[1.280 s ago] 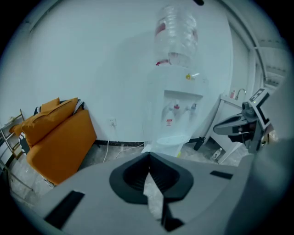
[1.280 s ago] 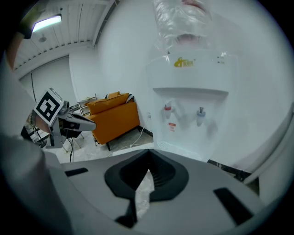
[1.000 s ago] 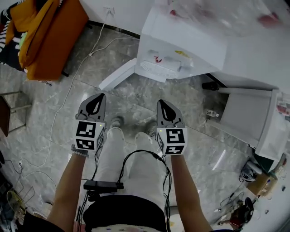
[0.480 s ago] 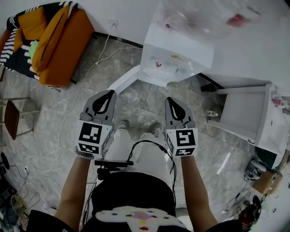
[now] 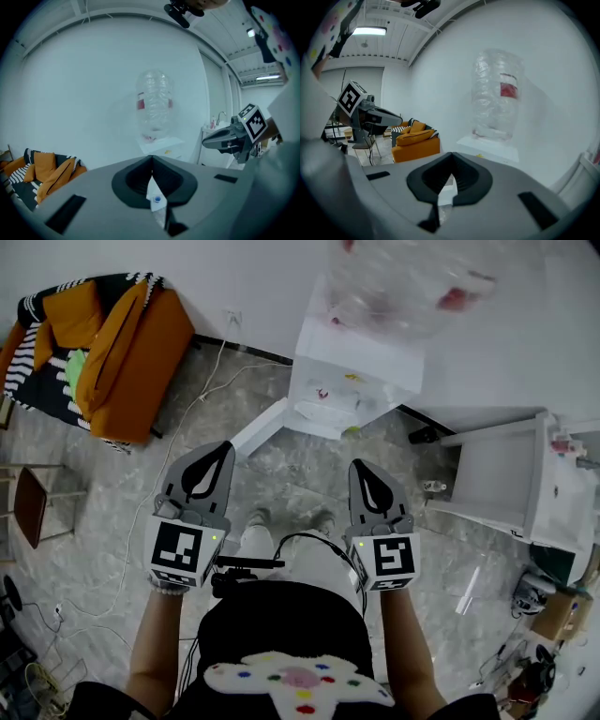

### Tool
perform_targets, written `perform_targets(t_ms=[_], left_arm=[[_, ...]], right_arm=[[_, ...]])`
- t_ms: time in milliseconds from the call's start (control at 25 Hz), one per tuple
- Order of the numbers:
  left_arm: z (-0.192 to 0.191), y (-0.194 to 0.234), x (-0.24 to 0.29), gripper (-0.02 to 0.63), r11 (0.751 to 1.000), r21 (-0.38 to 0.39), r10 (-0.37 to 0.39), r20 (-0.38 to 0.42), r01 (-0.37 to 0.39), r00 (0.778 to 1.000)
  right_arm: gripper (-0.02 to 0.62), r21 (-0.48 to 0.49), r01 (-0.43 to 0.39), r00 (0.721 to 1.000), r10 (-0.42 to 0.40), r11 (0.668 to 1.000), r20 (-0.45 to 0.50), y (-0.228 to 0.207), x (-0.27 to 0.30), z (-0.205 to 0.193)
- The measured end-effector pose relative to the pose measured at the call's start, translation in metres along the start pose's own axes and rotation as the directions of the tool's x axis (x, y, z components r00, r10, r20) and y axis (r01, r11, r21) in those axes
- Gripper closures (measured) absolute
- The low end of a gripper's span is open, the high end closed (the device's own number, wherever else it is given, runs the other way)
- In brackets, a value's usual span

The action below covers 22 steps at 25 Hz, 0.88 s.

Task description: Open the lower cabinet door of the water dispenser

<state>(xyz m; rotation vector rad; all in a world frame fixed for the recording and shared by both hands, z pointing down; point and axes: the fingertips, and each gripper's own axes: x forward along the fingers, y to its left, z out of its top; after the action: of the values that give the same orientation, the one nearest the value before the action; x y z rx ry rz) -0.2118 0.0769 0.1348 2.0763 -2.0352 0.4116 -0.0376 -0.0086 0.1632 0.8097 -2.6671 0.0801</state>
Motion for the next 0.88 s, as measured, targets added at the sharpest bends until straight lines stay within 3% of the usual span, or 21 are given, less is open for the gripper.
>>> perform_targets(t_ms=[240,440,640,880], left_arm=[[0.023,-0.008,-0.018,0.593,1.000,0.021,-0.017,0.049,0.016,0.999],[0.039,-0.016,-0.027,0.594,0.997,0.063,-0.054,0.094,0.048,0.994],[0.042,-0.017,-0.035,0.592,0.998,0.043,-0.051,0.113,0.047,0.992],[0.044,-0.023,-0.041,0.594,0.996,0.055,-0.077,0.122,0.070,0.990]], right_arm=[[0.592,-0.017,0.009,0.999,-0.008,1.000,0.052,0.008,-0.018,0.024],[0.592,0.002,0.050,0.998,-0.050,0.999,0.035,0.008,-0.032,0.034],[0.592,-0.011,0.053,0.998,-0.053,0.999,0.039,0.012,-0.041,0.039],[0.592,-0.001,0.028,0.992,-0.028,1.000,0.122,0.024,-0.041,0.052]])
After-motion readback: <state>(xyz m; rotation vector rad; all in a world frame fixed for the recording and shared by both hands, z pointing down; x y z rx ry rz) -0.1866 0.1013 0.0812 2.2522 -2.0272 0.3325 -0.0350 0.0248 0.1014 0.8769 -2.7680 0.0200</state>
